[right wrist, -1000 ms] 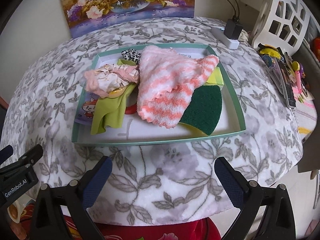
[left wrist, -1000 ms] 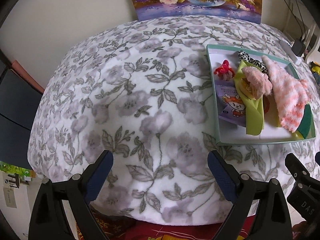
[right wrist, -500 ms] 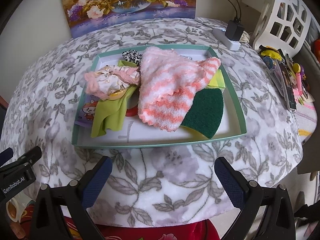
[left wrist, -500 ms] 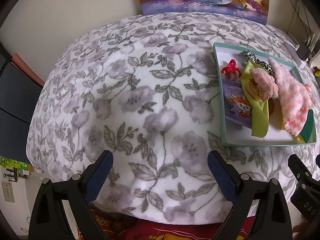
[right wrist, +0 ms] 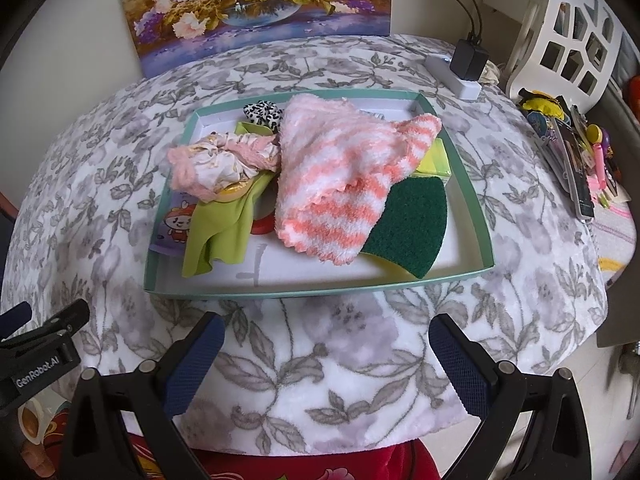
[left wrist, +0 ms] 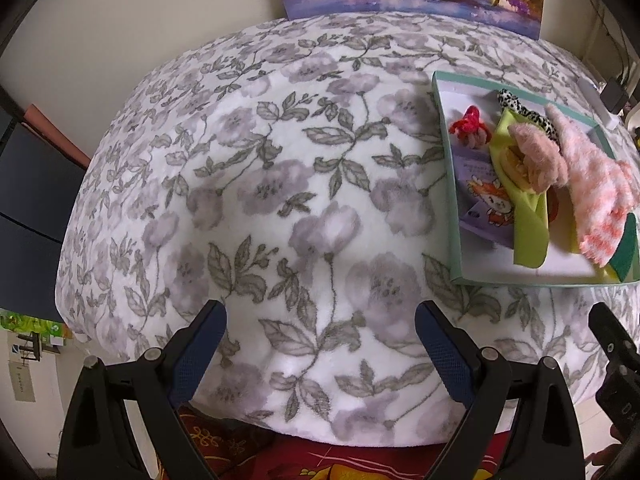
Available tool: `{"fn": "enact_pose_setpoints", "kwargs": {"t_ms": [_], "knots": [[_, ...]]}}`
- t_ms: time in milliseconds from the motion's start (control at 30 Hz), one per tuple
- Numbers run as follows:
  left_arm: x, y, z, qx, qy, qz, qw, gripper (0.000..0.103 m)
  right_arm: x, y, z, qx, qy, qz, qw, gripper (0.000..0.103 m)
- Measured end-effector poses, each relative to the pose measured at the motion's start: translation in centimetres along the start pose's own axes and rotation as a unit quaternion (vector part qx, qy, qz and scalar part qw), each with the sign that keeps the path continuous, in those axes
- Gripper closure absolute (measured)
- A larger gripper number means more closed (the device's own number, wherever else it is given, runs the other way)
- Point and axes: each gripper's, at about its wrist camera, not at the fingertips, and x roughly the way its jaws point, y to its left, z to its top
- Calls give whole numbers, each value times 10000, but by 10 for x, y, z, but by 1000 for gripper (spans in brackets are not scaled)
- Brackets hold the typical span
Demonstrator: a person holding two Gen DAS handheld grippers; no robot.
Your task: Organize soft objects
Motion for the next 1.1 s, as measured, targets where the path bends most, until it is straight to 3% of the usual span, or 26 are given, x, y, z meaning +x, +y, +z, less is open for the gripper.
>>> {"fn": "enact_pose_setpoints", "kwargs": {"t_ms": [1100], "knots": [[-1, 5, 1, -135, 28, -8, 9999, 7, 5, 3, 0, -131, 112, -38, 9998, 0]]}}
